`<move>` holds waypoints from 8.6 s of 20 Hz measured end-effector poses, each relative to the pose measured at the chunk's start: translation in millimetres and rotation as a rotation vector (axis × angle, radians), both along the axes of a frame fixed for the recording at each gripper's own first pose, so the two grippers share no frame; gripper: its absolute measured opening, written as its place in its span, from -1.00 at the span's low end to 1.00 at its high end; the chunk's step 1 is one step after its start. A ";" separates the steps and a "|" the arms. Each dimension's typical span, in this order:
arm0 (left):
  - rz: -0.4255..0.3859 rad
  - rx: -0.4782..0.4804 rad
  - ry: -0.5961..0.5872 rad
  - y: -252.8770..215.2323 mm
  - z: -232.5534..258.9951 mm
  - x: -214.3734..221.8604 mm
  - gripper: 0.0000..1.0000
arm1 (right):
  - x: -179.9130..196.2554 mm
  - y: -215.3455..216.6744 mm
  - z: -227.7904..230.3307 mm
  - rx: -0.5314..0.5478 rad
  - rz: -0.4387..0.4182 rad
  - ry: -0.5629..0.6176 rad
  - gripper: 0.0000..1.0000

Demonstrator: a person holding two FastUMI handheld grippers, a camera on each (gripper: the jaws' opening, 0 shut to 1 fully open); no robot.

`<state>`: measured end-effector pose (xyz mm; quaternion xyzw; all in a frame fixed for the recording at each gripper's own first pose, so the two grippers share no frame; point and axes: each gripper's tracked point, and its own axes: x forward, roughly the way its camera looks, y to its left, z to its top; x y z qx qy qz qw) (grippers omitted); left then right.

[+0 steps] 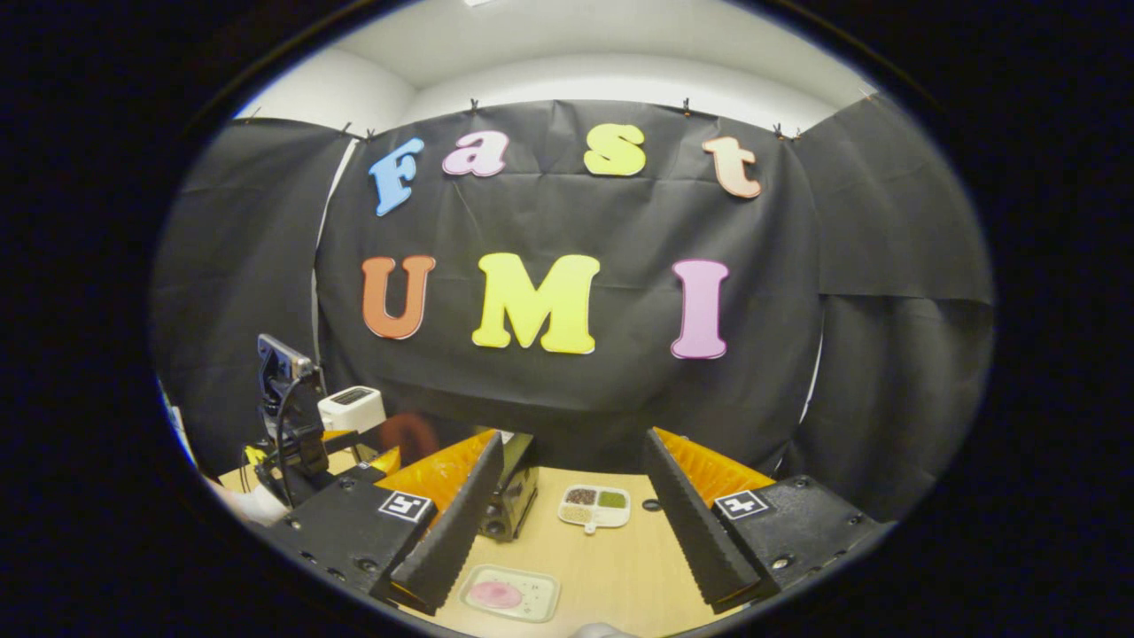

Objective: Open the electric oven with the left hand, put the food in, and close the electric oven.

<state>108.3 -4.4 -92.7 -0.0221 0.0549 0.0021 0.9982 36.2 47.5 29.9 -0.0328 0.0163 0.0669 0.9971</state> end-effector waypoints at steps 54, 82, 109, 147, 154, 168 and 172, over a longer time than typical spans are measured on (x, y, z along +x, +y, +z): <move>-0.111 -0.088 0.490 -17.1 -228.1 -111.8 0.94 | -54.6 -51.6 -139.3 -0.014 -0.141 0.286 0.93; 0.206 -0.058 0.200 13.2 10.2 -220.7 0.93 | 47.5 -7.1 -426.5 0.111 0.036 1.220 -0.72; 0.008 -0.059 0.070 68.7 29.3 -211.1 0.92 | 1.3 37.7 -311.9 0.867 0.033 0.873 -0.94; 0.168 -0.040 0.188 138.4 -16.1 -179.3 0.91 | 212.4 250.4 -310.4 1.162 -0.099 0.642 -0.05; 0.076 -0.032 0.212 122.5 -66.5 -156.9 0.91 | 127.5 164.7 -287.6 0.680 -0.066 0.585 0.87; -0.165 -0.018 0.435 13.6 -218.6 -146.2 0.91 | -26.0 16.0 -188.6 0.159 -0.274 0.273 0.89; -0.197 -0.010 0.514 -10.1 -253.9 -145.0 0.90 | -58.3 -2.8 -180.6 0.103 -0.321 0.261 0.90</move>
